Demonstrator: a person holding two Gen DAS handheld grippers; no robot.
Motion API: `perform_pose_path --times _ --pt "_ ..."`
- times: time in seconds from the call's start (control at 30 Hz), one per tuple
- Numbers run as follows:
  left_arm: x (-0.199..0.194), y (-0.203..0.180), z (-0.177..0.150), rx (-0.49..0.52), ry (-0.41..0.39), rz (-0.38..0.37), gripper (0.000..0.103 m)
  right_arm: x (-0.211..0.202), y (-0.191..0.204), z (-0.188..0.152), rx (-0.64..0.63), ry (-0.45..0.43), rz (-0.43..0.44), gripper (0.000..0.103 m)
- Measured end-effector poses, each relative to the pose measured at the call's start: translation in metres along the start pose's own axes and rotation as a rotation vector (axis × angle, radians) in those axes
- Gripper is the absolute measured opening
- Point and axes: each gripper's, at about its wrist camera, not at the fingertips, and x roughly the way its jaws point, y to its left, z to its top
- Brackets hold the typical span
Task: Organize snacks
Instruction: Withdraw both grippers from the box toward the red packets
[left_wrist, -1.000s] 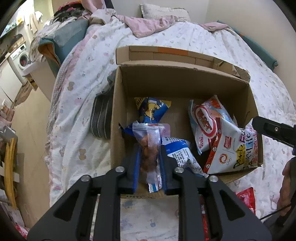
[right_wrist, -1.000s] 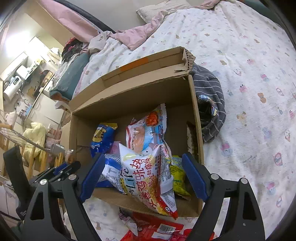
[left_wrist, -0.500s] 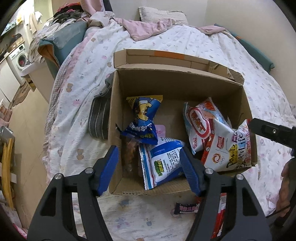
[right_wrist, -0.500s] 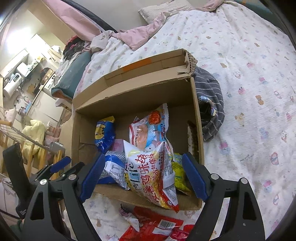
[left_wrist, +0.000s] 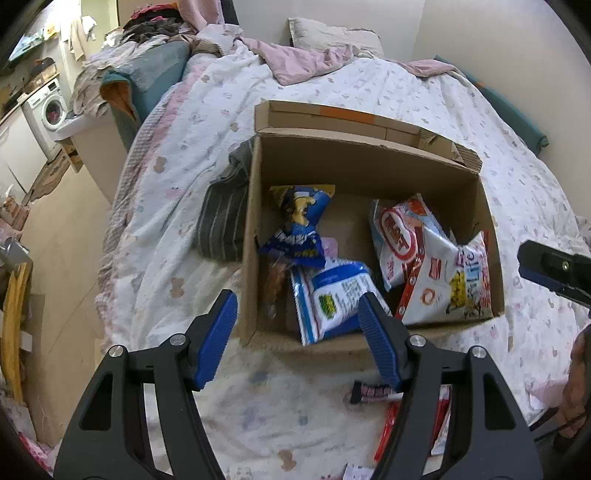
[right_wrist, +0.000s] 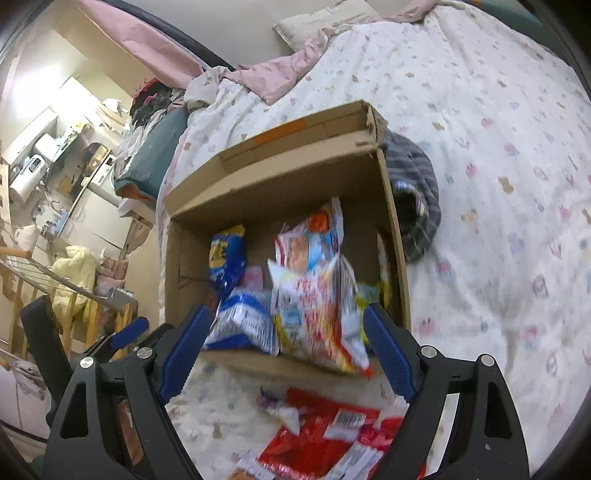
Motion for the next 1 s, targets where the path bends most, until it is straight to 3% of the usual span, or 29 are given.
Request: perform_pose_path --times 0.3,0.63,0.77,0.87,1.0 --pt "-0.014 0.008 -0.033 -0.05 0.046 -0.001 0.065 -0.019 -0.004 -0.032 -0.023 0.023 -0.04 0.087" --pt "-0.025 -0.013 -0.067 0.0 0.077 -0.024 0.065 -0.027 -0.039 -0.078 0.062 0.109 -0.104 0.087" --pt "-0.011 -0.031 -0.084 0.059 0.173 -0.042 0.065 -0.033 -0.055 -0.084 0.093 0.114 -0.14 0.087" --pt "0.005 -0.04 -0.098 0.049 0.279 -0.11 0.065 -0.037 -0.066 -0.083 0.133 0.109 -0.147 0.087" --pt "0.02 -0.056 -0.107 0.068 0.342 -0.154 0.065 -0.037 -0.072 -0.08 0.172 0.114 -0.139 0.087"
